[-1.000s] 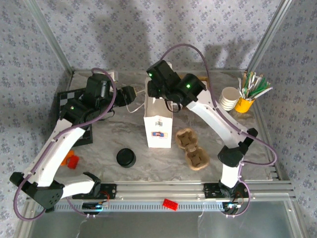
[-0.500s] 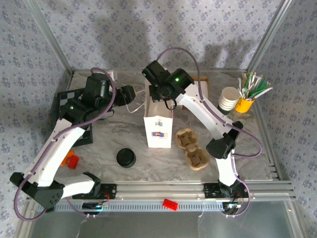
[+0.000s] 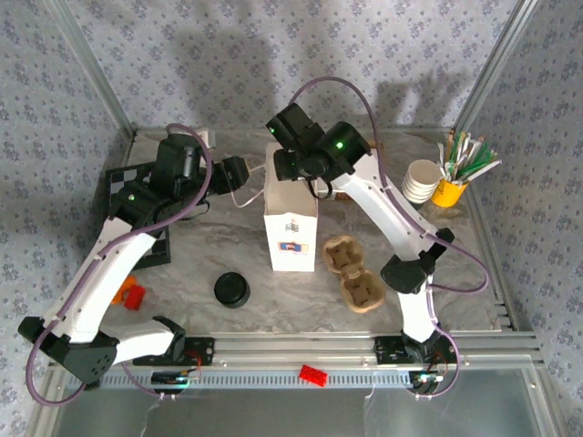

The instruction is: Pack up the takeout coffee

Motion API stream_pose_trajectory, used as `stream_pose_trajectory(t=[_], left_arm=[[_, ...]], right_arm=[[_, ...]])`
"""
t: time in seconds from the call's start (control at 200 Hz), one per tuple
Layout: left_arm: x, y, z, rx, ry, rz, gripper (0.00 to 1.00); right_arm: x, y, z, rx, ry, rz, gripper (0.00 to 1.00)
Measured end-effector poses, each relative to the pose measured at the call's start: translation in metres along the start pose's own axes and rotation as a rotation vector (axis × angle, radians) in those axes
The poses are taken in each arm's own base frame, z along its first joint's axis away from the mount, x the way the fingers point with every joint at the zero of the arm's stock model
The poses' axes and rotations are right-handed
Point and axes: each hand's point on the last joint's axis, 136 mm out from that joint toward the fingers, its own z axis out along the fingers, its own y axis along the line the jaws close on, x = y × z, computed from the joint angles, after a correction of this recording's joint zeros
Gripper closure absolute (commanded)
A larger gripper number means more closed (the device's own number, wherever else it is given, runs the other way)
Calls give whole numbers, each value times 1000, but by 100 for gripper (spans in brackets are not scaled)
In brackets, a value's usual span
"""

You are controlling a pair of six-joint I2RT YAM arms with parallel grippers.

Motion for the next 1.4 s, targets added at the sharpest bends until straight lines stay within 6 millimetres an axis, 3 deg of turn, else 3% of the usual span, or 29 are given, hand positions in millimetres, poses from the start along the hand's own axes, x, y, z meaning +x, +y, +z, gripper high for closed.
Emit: stream_pose_trajectory(t=[0.165, 0.43, 0.555, 0.8, 1.094, 1.244, 1.399], left_arm=[[0, 0, 0, 1, -1, 0, 34], [0, 0, 0, 1, -1, 0, 34], [0, 0, 0, 1, 0, 0, 34], [0, -1, 0, 3, 1, 0, 34], [0, -1, 0, 3, 1, 0, 34], [0, -1, 0, 2, 1, 0, 34], [0, 0, 0, 1, 0, -1, 34]], right_arm=[[-4, -6, 8, -13, 16, -14, 72], [6, 7, 48, -54, 104, -40, 73], [10, 6, 57, -52, 132, -52, 78], [7, 1, 57, -56, 125, -61, 73], [-15, 15, 29, -159, 33, -50, 62], [-20, 15, 33, -187, 33, -32, 61], [-18, 7, 51, -167, 64, -14, 61]])
